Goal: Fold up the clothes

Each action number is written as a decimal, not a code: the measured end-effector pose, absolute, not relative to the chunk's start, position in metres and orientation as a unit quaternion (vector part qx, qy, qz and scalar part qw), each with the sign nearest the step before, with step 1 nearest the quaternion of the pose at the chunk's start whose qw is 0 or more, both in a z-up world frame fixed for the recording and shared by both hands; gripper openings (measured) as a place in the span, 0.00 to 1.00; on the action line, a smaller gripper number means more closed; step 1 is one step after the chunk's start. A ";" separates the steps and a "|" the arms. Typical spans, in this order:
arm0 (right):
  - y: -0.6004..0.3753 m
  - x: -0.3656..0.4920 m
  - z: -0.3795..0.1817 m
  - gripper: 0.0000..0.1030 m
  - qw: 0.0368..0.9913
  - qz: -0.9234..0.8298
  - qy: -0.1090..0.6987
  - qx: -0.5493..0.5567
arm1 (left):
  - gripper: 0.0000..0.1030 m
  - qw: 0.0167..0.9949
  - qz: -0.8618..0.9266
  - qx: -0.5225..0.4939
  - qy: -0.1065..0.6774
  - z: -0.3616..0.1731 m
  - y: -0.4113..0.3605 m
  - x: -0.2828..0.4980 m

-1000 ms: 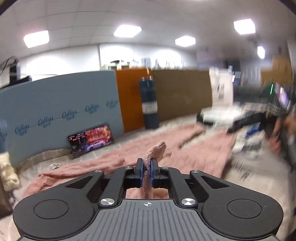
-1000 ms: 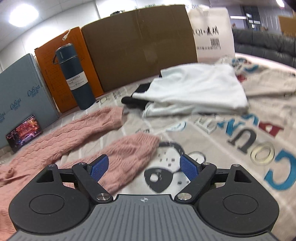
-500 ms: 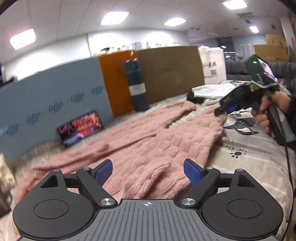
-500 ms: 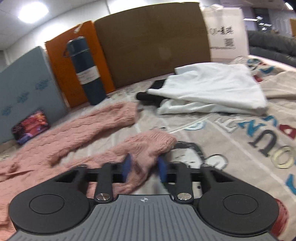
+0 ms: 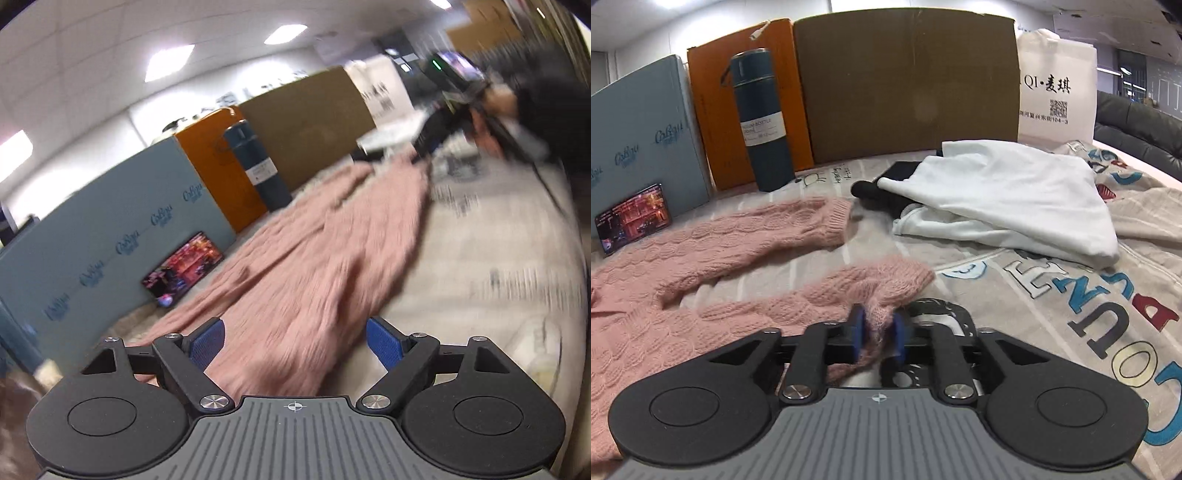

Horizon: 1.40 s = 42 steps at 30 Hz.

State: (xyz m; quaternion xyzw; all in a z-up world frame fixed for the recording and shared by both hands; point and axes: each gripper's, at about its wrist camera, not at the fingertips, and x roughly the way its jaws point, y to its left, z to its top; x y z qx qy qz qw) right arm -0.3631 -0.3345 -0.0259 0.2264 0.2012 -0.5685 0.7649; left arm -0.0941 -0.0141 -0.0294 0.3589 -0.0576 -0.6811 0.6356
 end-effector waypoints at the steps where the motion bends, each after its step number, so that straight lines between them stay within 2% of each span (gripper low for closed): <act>1: -0.330 -0.366 -0.023 0.66 0.762 -0.579 0.197 0.213 | 0.84 0.635 -0.674 0.372 -0.065 -0.032 -0.009 -0.091; 2: -0.326 -0.369 -0.020 0.81 0.758 -0.590 0.193 0.200 | 0.84 0.634 -0.667 0.385 -0.071 -0.034 -0.005 -0.089; 3: -0.318 -0.374 -0.017 0.90 0.758 -0.604 0.178 0.174 | 0.84 0.631 -0.663 0.397 -0.075 -0.036 -0.001 -0.086; 6: -0.295 -0.384 -0.009 0.90 0.783 -0.590 0.180 0.086 | 0.84 0.633 -0.642 0.424 -0.086 -0.038 -0.001 -0.080; 9: -0.275 -0.383 -0.013 0.95 0.821 -0.521 0.233 0.003 | 0.84 0.622 -0.642 0.437 -0.097 -0.039 -0.008 -0.078; 14: -0.254 -0.364 -0.027 0.95 0.860 -0.389 0.323 -0.069 | 0.83 0.617 -0.651 0.431 -0.099 -0.042 -0.020 -0.072; 17: -0.250 -0.342 -0.029 0.95 0.865 -0.357 0.338 -0.103 | 0.66 0.615 -0.650 0.435 -0.097 -0.044 -0.026 -0.069; 19: -0.252 -0.326 -0.031 0.92 0.869 -0.336 0.341 -0.125 | 0.45 0.615 -0.652 0.433 -0.090 -0.045 -0.028 -0.065; 20: -0.253 -0.320 -0.031 0.91 0.873 -0.324 0.337 -0.138 | 0.44 0.617 -0.651 0.433 -0.083 -0.045 -0.030 -0.062; 21: -0.254 -0.315 -0.031 0.81 0.880 -0.306 0.333 -0.146 | 0.40 0.620 -0.649 0.434 -0.078 -0.045 -0.031 -0.058; 22: -0.259 -0.313 -0.028 0.59 0.890 -0.288 0.327 -0.137 | 0.31 0.623 -0.646 0.435 -0.074 -0.044 -0.032 -0.056; 23: -0.263 -0.311 -0.026 0.46 0.899 -0.270 0.321 -0.127 | 0.27 0.625 -0.645 0.434 -0.074 -0.043 -0.033 -0.054; 24: -0.267 -0.309 -0.024 0.25 0.908 -0.252 0.314 -0.118 | 0.24 0.628 -0.644 0.431 -0.077 -0.040 -0.034 -0.052; 25: -0.274 -0.309 -0.020 0.15 0.918 -0.236 0.301 -0.102 | 0.23 0.631 -0.641 0.428 -0.082 -0.036 -0.037 -0.049; 30: -0.308 -0.290 0.005 0.10 0.942 -0.223 0.240 -0.070 | 0.19 0.653 -0.623 0.415 -0.112 -0.013 -0.064 -0.028; 33: -0.330 -0.272 0.017 0.09 0.946 -0.222 0.229 -0.066 | 0.19 0.660 -0.628 0.401 -0.095 0.002 -0.087 -0.006; 35: -0.345 -0.260 0.024 0.09 0.948 -0.221 0.222 -0.064 | 0.19 0.657 -0.642 0.391 -0.057 0.009 -0.105 0.012; 38: -0.368 -0.243 0.021 0.09 0.946 -0.216 0.238 -0.047 | 0.25 0.652 -0.657 0.379 -0.006 0.011 -0.127 0.035; 42: -0.391 -0.227 0.016 0.09 0.944 -0.211 0.252 -0.026 | 0.66 0.677 -0.659 0.327 0.027 0.011 -0.143 0.054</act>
